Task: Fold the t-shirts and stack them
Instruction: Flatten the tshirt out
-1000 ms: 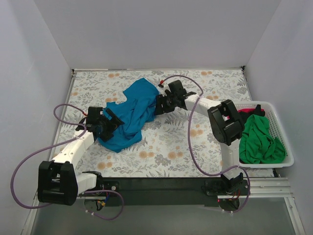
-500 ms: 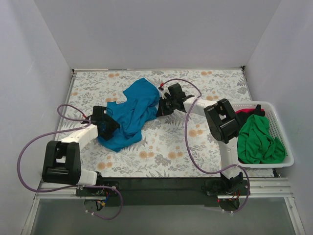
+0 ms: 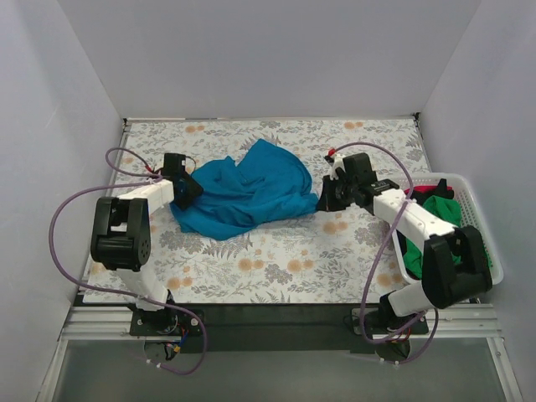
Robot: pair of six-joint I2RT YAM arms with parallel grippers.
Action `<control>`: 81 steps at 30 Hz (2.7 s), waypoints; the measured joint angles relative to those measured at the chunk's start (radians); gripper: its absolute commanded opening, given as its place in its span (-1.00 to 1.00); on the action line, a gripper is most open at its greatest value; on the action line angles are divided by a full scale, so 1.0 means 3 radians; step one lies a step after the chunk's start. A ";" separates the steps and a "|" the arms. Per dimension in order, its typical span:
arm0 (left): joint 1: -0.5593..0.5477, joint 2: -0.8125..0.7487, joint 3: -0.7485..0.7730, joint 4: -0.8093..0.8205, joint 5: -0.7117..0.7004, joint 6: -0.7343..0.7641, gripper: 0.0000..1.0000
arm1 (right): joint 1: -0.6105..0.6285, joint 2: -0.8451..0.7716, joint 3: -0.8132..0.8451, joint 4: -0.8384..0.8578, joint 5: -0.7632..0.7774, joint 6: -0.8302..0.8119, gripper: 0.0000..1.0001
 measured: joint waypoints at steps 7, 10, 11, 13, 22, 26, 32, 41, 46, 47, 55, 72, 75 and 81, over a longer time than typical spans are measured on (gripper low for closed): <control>0.0001 0.0599 0.0773 -0.0076 -0.0128 0.0295 0.10 | 0.0039 -0.0636 -0.0371 -0.0666 0.0165 -0.0111 -0.97; 0.0003 0.0916 0.1205 -0.0099 -0.0111 0.0402 0.13 | 0.0122 -0.0641 -0.0367 -0.0778 -0.0071 -0.0161 -0.97; 0.0003 0.1003 0.1331 -0.0104 -0.0093 0.0431 0.15 | 0.0207 -0.0622 -0.0362 -0.0823 -0.0163 -0.0186 -0.97; 0.0004 0.1157 0.1569 -0.0126 -0.0039 0.0483 0.17 | 0.0490 -0.0524 -0.0291 -0.0968 -0.0351 -0.0272 -0.97; -0.0001 0.1343 0.2027 -0.0027 0.0223 0.0757 0.72 | 0.1551 0.0052 0.0684 -0.1383 -0.1101 -0.0696 0.08; -0.0025 0.1055 0.1813 0.0075 0.0289 0.0830 0.76 | 0.1354 0.0053 0.0860 -0.1396 -0.0899 -0.0810 0.24; -0.0047 -0.0100 0.1043 -0.0093 0.0191 0.0683 0.76 | 0.0537 0.0126 0.0860 -0.1415 -0.0270 -0.0748 0.22; -0.0057 -0.1194 -0.0298 -0.0544 0.0125 0.0340 0.75 | 0.0013 0.0515 0.0862 -0.1157 0.0278 -0.0497 0.20; -0.0120 -0.1194 -0.0598 -0.0661 0.0196 0.0220 0.71 | -0.0001 0.0874 0.0898 -0.1002 0.0348 -0.0417 0.19; -0.0134 -0.1188 -0.0603 -0.0654 0.0205 0.0203 0.71 | -0.0001 0.0926 0.0898 -0.0982 0.0350 -0.0409 0.18; -0.0202 -0.0913 -0.0600 -0.0502 0.0238 0.0177 0.61 | -0.0001 0.1050 0.0871 -0.0837 0.0334 -0.0362 0.06; -0.0252 0.0140 0.0214 -0.0338 0.0137 0.0398 -0.77 | 0.0470 0.0767 0.0108 -0.0558 -0.0058 -0.0278 -0.97; -0.0263 0.0608 0.0804 -0.0395 0.0032 0.0561 -0.64 | 0.1054 0.0682 0.0094 -0.0680 -0.0337 -0.0322 -0.97; -0.0450 0.1703 0.2422 -0.0532 -0.0048 0.0973 -0.15 | 0.2118 0.0725 0.0752 -0.0961 -0.0844 -0.0525 -0.12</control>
